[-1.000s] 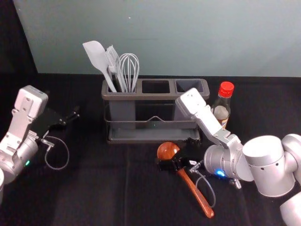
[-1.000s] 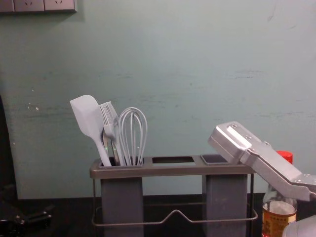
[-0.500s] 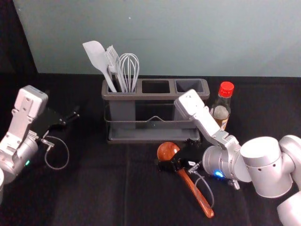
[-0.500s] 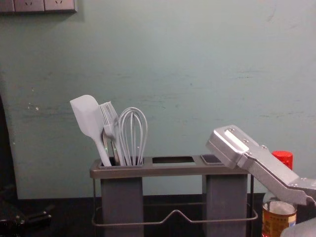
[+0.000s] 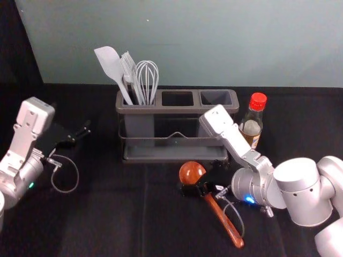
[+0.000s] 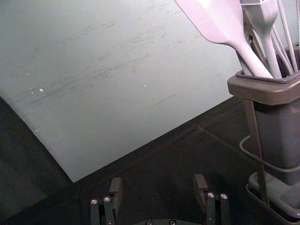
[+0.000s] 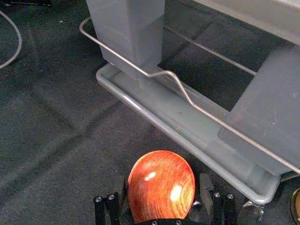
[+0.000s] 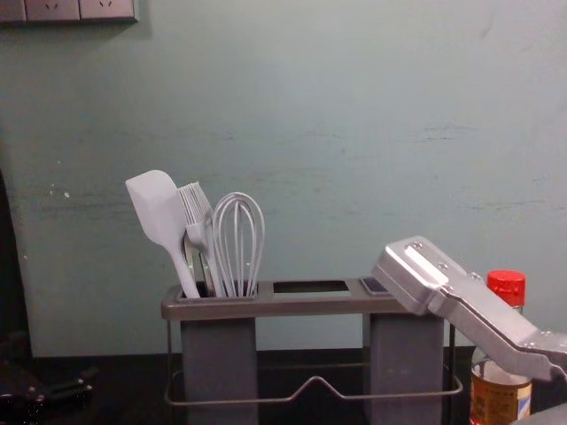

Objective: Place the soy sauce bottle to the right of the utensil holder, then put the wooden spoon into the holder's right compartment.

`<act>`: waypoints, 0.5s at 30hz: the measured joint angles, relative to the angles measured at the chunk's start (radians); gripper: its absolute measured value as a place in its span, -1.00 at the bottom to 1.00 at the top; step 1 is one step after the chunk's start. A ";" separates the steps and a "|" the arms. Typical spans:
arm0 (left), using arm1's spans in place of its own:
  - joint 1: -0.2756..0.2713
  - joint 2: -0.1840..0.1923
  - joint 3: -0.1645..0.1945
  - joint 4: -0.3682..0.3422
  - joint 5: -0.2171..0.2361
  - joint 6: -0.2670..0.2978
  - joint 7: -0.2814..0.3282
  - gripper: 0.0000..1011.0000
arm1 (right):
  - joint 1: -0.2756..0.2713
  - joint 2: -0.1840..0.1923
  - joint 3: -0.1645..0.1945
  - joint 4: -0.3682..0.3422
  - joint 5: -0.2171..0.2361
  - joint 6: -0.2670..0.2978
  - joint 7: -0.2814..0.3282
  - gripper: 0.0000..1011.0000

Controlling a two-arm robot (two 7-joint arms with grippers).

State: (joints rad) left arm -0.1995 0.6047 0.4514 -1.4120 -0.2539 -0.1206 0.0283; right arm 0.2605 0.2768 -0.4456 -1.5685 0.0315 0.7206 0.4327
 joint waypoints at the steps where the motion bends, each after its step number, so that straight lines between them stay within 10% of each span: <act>1: 0.000 0.000 0.000 0.000 0.000 0.000 0.000 0.99 | 0.000 0.000 0.001 0.001 -0.001 -0.002 0.000 0.98; 15: 0.000 0.000 0.000 0.000 0.000 0.000 0.000 0.99 | -0.002 0.003 0.001 0.011 0.000 -0.025 0.017 0.67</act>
State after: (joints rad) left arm -0.1995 0.6047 0.4514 -1.4120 -0.2539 -0.1205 0.0283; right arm 0.2588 0.2802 -0.4441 -1.5575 0.0311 0.6960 0.4493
